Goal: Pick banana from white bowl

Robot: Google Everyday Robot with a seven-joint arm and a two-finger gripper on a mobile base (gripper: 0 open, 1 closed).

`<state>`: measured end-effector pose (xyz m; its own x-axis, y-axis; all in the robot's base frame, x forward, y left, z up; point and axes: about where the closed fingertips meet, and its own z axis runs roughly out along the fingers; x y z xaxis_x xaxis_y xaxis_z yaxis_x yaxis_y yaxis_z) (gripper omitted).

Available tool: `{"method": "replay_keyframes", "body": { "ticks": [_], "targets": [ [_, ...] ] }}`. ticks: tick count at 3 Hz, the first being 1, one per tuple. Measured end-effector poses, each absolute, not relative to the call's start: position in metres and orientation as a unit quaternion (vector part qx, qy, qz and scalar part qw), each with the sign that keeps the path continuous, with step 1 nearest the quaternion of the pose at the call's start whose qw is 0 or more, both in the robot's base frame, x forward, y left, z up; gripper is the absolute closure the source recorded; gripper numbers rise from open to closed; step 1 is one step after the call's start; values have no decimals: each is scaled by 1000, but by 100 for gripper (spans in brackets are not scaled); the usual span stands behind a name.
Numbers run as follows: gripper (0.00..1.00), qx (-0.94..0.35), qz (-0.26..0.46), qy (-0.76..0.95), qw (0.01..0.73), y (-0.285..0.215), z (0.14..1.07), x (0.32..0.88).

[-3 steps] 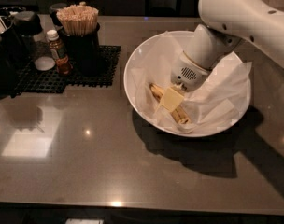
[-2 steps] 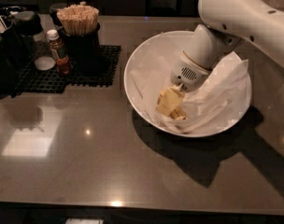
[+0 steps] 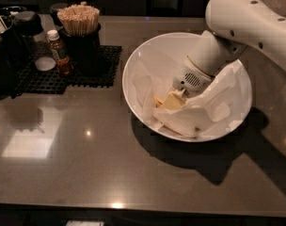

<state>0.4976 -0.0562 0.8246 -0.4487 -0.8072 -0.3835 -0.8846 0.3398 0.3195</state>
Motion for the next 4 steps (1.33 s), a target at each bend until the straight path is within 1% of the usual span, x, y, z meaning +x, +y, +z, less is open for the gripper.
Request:
{"method": "replay_keyframes", "body": {
  "ticks": [1,2,3,4],
  "targets": [
    [100,-529,260,802,102,-60,839,498],
    [100,-540,277,782,144,-67,864,499],
    [100,-546,305,762,165,-71,877,500],
    [100,-544,349,747,154,-67,868,505]
  ]
}}
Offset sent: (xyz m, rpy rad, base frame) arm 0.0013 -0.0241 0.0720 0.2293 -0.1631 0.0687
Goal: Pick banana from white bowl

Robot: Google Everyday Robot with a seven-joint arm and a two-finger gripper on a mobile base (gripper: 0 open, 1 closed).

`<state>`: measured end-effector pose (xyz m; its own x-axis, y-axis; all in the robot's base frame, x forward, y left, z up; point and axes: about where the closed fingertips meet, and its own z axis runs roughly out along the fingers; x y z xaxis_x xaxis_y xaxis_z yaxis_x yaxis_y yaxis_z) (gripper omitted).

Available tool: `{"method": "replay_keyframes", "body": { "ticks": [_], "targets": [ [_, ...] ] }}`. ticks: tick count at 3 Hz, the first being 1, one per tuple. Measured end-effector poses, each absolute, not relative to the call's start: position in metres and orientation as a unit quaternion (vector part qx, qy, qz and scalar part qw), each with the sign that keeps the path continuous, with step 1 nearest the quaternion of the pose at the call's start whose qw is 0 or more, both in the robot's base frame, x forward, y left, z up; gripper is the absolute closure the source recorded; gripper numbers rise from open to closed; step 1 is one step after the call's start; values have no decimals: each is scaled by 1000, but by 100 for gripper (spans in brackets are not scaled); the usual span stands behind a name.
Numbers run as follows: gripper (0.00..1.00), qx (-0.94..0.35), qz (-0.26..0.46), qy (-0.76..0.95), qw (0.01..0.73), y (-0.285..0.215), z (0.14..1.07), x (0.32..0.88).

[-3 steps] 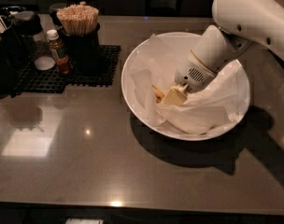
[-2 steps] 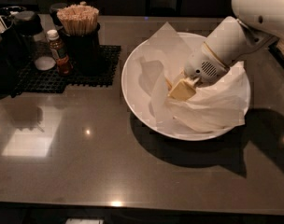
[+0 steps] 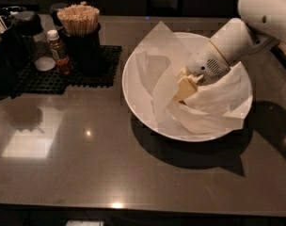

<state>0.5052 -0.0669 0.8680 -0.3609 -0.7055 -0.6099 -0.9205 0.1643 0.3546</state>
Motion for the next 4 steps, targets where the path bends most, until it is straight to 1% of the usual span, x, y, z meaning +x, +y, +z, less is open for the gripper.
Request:
{"method": "replay_keyframes", "body": {
  "ticks": [1,2,3,4],
  "targets": [
    [100,-551,389,729,112,-42,833,502],
    [100,-550,391,729,110,-41,829,503],
    [81,-550,391,729,110,-41,829,503],
    [58,-550,391,729,110,-41,829,503]
  ]
}}
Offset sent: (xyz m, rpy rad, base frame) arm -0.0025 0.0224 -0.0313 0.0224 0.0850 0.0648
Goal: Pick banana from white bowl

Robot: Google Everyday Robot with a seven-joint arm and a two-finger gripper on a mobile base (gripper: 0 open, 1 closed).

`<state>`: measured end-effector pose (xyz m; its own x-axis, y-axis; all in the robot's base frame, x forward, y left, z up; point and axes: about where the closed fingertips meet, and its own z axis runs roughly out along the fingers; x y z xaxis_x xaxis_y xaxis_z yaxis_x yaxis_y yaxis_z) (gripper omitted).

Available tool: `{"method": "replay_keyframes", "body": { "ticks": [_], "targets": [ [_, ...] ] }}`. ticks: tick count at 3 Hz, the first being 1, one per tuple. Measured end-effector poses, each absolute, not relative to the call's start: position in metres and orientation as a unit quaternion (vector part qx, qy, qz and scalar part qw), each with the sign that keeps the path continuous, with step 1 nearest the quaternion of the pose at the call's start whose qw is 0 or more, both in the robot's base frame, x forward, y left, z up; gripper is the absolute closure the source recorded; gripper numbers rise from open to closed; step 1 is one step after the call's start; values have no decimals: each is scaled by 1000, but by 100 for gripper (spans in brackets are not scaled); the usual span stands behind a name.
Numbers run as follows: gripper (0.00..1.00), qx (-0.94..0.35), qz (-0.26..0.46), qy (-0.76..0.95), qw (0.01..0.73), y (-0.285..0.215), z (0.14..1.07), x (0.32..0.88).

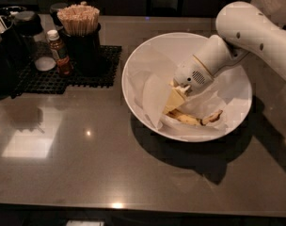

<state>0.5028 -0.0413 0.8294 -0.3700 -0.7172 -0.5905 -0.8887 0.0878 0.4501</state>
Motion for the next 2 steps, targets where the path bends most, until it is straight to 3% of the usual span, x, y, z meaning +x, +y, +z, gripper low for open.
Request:
{"method": "replay_keyframes", "body": {
  "ticks": [2],
  "targets": [
    [12,-550,391,729,110,-41,829,503]
  ]
}}
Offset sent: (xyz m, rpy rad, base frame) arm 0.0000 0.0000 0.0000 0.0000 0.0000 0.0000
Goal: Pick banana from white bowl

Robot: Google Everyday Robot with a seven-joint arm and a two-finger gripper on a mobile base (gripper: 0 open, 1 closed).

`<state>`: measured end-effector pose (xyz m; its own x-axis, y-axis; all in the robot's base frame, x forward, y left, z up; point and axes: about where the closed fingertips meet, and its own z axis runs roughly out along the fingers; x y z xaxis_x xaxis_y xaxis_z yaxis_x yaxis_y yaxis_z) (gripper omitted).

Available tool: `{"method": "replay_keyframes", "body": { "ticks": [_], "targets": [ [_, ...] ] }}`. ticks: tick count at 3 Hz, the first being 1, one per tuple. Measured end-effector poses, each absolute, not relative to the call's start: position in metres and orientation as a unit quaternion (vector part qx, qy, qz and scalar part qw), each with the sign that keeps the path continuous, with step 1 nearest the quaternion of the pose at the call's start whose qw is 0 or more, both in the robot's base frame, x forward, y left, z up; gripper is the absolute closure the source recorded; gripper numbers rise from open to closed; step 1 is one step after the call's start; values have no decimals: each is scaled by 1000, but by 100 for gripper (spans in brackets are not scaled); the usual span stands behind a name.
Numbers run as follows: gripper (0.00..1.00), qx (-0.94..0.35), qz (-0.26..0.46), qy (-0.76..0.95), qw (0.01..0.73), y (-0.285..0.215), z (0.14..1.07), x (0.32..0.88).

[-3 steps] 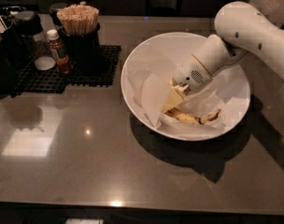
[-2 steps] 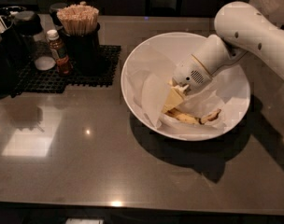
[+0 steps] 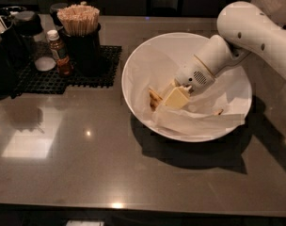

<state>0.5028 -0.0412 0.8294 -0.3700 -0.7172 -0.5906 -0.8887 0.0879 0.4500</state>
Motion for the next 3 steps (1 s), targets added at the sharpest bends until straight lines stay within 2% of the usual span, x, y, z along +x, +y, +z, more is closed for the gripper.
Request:
{"method": "replay_keyframes", "body": {
  "ticks": [1,2,3],
  "targets": [
    [0,-550,387,731,113,-40,834,509],
    [0,-550,387,731,113,-40,838,509],
    [0,-549,363,739,142,-43,853,534]
  ]
}}
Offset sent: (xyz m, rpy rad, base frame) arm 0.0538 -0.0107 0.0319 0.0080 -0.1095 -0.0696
